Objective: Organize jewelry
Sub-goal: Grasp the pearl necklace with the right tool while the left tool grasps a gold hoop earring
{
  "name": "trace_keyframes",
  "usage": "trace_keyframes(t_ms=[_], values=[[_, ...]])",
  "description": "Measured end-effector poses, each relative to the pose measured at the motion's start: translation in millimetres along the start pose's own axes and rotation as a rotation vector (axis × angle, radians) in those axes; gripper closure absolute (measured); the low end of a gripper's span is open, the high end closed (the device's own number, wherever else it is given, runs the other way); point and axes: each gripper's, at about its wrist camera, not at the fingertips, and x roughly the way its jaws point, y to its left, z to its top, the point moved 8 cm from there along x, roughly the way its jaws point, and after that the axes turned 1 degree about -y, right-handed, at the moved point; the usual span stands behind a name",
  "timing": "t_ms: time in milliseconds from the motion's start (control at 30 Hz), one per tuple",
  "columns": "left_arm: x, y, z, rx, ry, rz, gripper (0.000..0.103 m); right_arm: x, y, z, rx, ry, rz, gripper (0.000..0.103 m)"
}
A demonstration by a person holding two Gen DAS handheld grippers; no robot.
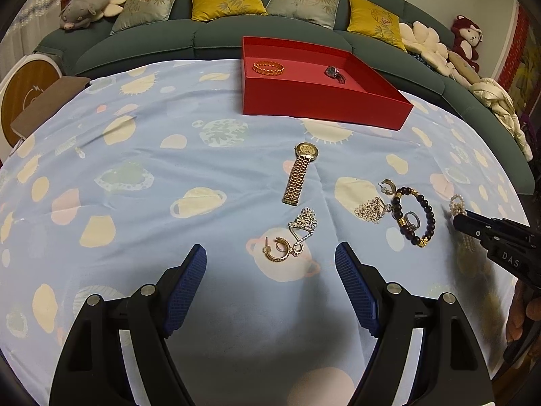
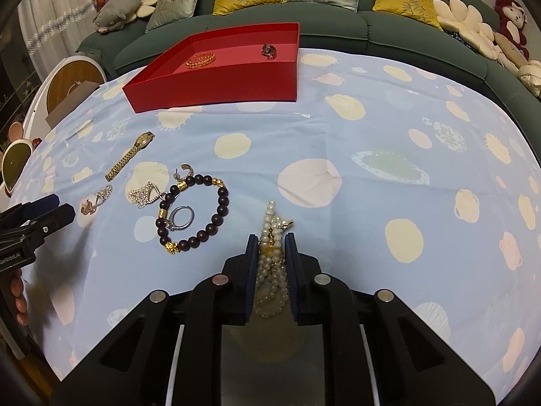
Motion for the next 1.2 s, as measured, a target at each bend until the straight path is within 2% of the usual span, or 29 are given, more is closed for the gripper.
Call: trace_keyframes(t_ms=[200, 367, 533, 700, 833, 867, 1200], values=[[8.2, 0.9, -1.7, 0.007, 0.006, 0.007, 0.028, -11.7, 4.9, 5.4, 0.000, -0.032, 0.019, 0.088], [13.9, 4.9, -1.9, 0.011, -0.008, 0.020, 0.048, -14.9, 3.9, 6.7, 0.012, -0.037, 0.025, 0.088], [16.8, 3.8, -2.2, 0.036, -0.023, 0.036, 0.052, -17.3, 3.6, 8.1, 0.015, -0.044, 0.031, 0.088], [18.6, 0.0, -2.2, 0.065, -0.033, 0.048, 0.064, -17.5, 3.2, 9.4, 0.025, -0.047, 0.033, 0.088], [18.4, -0.1, -1.2, 0.074, -0.039, 0.044, 0.084, -17.7, 4.5, 10.2, 0.022, -0.048, 0.033, 0.088], [18.5, -0.3, -1.0, 0.074, -0.039, 0.040, 0.087, -17.6, 4.5, 10.3, 0.023, -0.048, 0.033, 0.088], [9.9, -2.7, 0.2, 0.068, -0.056, 0.016, 0.087, -17.7, 4.3, 11.2, 0.027, -0.049, 0.034, 0.088]])
